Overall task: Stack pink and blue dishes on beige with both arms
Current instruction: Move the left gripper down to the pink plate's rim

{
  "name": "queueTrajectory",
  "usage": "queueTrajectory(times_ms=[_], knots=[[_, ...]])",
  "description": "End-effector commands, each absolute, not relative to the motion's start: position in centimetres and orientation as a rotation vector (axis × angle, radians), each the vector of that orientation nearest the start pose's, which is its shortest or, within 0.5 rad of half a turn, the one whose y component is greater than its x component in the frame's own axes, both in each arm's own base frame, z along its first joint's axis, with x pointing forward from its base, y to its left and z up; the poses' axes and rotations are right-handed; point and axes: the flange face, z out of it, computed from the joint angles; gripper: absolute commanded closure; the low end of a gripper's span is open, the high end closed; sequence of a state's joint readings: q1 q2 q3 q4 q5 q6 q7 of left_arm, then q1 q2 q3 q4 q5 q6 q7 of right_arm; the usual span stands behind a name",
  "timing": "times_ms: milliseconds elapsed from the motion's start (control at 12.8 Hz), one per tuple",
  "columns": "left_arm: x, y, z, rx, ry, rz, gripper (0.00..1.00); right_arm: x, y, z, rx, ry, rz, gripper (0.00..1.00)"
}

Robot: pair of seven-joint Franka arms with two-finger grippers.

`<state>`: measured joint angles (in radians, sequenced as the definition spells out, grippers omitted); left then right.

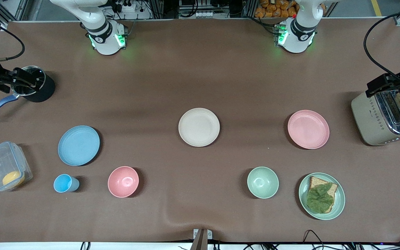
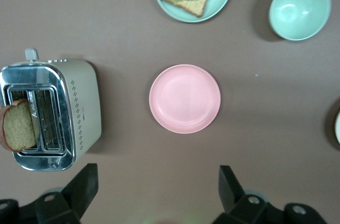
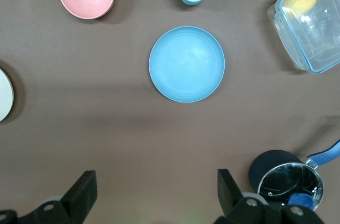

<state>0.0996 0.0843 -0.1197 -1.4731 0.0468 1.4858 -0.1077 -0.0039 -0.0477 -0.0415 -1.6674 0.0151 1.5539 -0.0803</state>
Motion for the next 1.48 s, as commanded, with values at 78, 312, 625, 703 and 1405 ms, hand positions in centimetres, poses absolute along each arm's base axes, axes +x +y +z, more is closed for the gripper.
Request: queueTrajectory(times_ms=[78, 312, 625, 703, 1405], knots=[[57.6, 0.4, 56.6, -3.105, -0.122, 0.133, 0.0, 53.6, -2.7, 60.8, -3.14, -0.024, 0.096, 0.0], [57.3, 0.6, 51.8, -3.096, -0.121, 0.111, 0.0, 53.6, -2.6, 60.7, -3.14, -0.027, 0.097, 0.0], [55.8, 3.7, 43.5, -3.093, -0.188, 0.051, 0.0, 53.6, -2.6, 60.7, -3.14, -0.027, 0.097, 0.0], [55.6, 3.7, 41.7, -3.096, -0.191, 0.046, 0.0, 53.6, -2.6, 60.7, -3.14, -0.027, 0.097, 0.0], [53.4, 6.3, 26.8, -3.123, -0.26, 0.031, 0.0, 53.6, -2.6, 60.8, -3.14, -0.029, 0.097, 0.0]])
